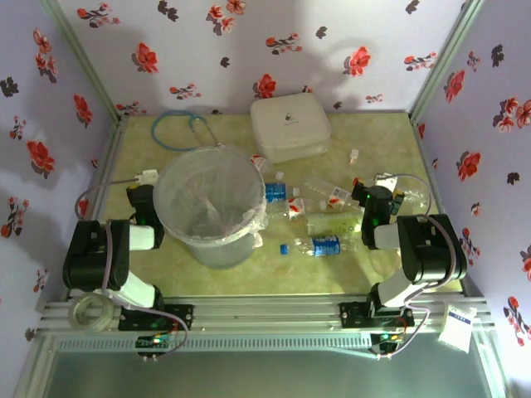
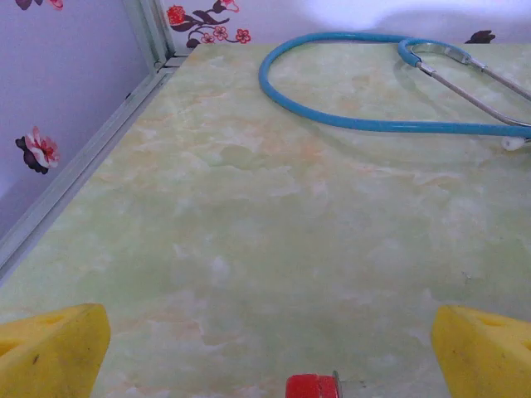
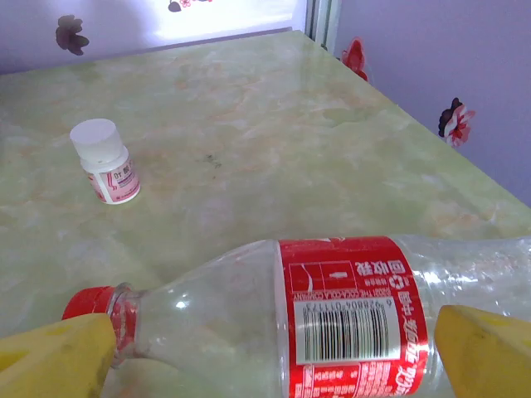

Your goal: Put the plastic bottles in the bin

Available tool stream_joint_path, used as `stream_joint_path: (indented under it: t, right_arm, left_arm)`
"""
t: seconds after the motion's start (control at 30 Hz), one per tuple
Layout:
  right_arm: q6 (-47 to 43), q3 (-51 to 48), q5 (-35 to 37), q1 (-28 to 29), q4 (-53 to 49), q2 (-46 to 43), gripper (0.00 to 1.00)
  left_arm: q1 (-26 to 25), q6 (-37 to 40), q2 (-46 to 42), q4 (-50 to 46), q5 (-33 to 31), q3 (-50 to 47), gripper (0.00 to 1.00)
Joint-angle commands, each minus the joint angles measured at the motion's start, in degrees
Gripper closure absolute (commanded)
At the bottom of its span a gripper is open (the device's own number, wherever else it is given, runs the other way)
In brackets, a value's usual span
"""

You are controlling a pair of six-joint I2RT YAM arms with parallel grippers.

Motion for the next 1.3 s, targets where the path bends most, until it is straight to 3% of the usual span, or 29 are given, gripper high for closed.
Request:
stream_joint_path:
  t: [0.0, 1.27]
  right_arm:
    - [0.3, 0.9, -0.3, -0.4, 0.4, -0.4, 0.01]
    - [0.7, 1.2, -1.6, -0.9, -0.3, -0.4, 0.01]
  left_arm:
    - [-0.3, -0.6, 0.5, 2.0, -0.1, 0.0, 0.0]
    - [-0.1, -0.7, 0.5, 1.7, 0.1, 0.1, 0.0]
